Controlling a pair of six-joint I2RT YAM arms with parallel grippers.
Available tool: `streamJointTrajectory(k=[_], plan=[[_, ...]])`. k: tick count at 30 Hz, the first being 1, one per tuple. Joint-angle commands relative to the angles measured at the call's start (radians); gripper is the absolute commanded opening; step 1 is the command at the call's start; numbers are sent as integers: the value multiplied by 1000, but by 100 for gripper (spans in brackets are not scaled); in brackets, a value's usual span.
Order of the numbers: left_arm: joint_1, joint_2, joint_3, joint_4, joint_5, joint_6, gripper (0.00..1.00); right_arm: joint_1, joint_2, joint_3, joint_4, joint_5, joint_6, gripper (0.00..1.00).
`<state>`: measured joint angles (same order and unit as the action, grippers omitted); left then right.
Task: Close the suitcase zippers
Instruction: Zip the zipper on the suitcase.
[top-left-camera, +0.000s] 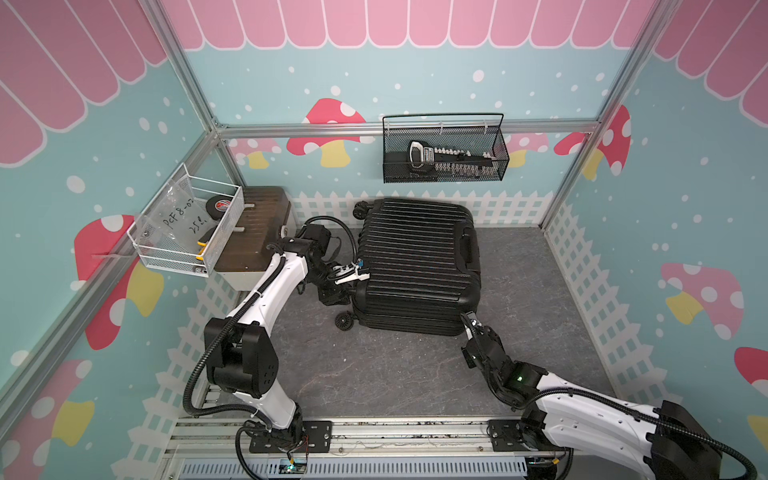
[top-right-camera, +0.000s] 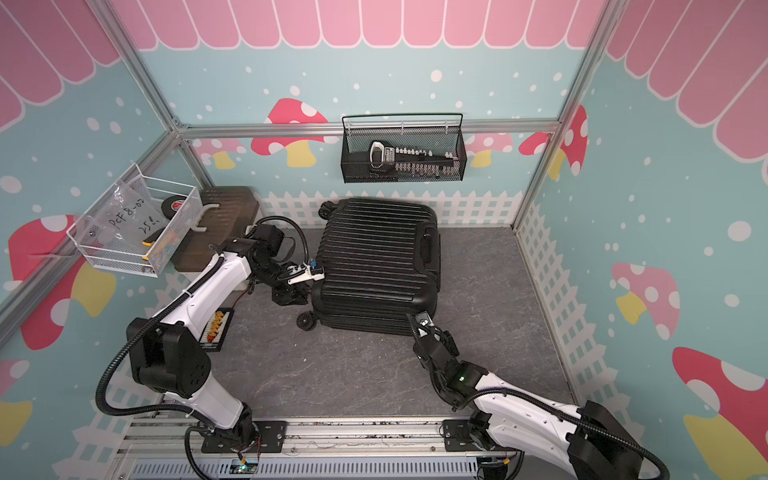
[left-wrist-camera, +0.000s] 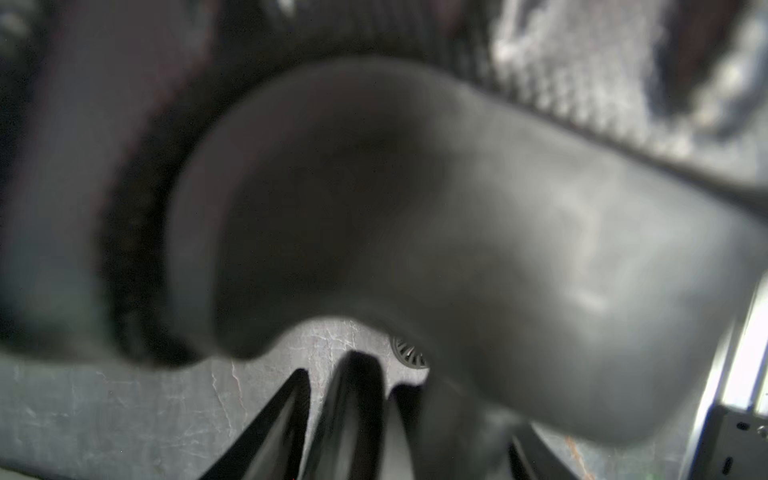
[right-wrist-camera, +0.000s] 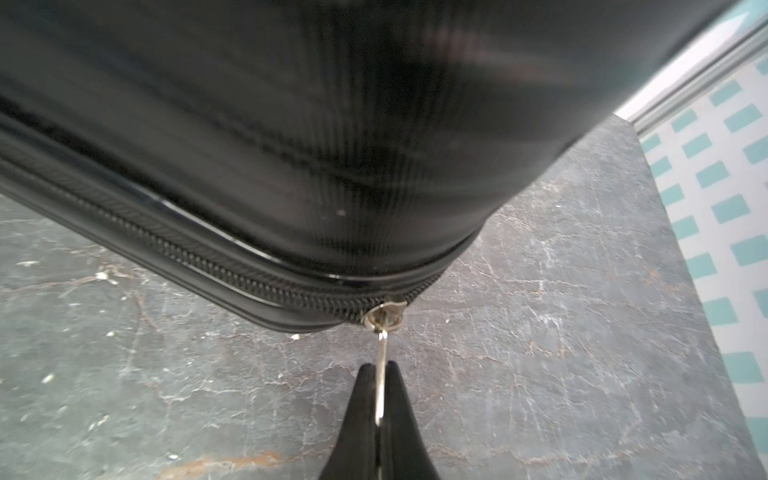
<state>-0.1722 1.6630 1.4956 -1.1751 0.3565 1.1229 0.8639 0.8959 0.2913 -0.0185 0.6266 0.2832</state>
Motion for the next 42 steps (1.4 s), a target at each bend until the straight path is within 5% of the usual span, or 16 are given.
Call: streamJointTrajectory(k=[1,4,11,17,27,35,42], plan=[[-15,-32,-19,6,-12,-92,47,2,-44,-8,180,-96,-61,0],[-44,-32,-20,6,-41,-208,37,3,-51,-20,229,-193,-117,0],[-115,-37,-31,61,-181,-547,33,3,-48,-15,286,-343,-186,0],[-216,-114,-108,109,-214,-675,34,3,0,0,297,-339,-195,0],[-225,-263,-218,213,-189,-876,33,1,57,3,315,-327,-156,1],[-225,-353,-300,247,-145,-876,34,-14,-17,-58,314,-351,-89,41],[-227,-382,-338,250,-136,-854,34,-97,-69,-88,274,-433,-66,52]])
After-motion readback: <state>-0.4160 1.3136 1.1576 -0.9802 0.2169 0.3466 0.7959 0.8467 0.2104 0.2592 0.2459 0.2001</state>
